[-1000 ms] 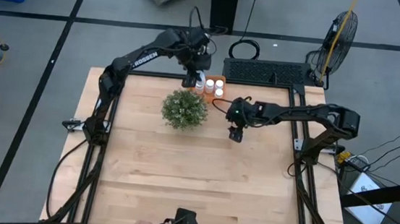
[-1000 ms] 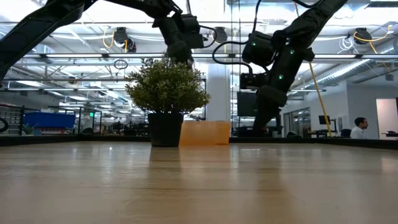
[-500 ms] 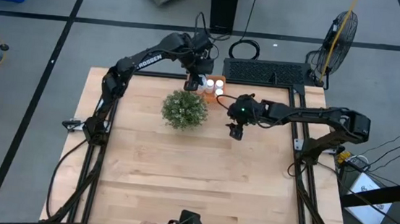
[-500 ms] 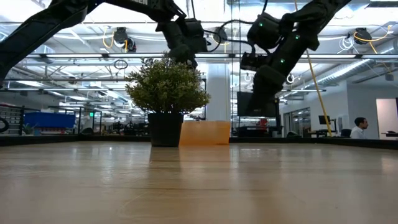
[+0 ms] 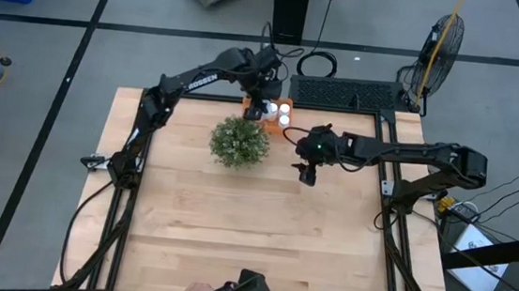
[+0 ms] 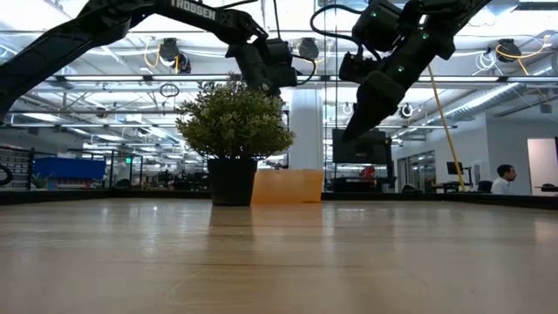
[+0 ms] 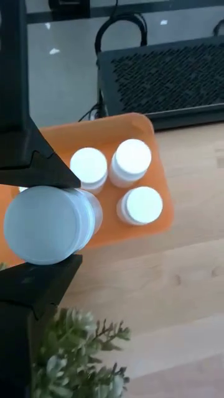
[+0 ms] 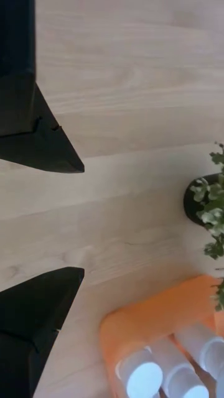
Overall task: Pick and place pill bottles into a basket
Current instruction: Put the white pill bottle into the orange bin
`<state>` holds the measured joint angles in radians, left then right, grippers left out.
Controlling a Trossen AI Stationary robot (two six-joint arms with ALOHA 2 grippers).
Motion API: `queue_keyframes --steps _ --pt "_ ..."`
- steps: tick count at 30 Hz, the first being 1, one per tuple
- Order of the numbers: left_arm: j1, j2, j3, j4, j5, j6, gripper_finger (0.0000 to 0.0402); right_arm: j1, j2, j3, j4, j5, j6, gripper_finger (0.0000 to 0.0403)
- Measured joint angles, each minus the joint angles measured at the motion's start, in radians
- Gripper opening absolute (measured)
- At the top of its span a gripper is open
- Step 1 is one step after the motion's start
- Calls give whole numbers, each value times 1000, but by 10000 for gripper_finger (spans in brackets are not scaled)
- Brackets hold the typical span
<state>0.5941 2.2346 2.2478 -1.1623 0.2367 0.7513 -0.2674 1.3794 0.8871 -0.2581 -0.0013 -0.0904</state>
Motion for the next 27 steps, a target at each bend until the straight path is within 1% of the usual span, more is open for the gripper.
queue_keyframes --steps 15,22,27 --pt "17 56 0 -8 25 -9 160 1 -4 0 10 0 -7 251" --pt "14 84 0 -13 40 -14 160 1 -6 0 96 -1 -11 251" --pt "13 101 -7 -18 50 -20 160 4 -47 0 121 -2 -46 251"
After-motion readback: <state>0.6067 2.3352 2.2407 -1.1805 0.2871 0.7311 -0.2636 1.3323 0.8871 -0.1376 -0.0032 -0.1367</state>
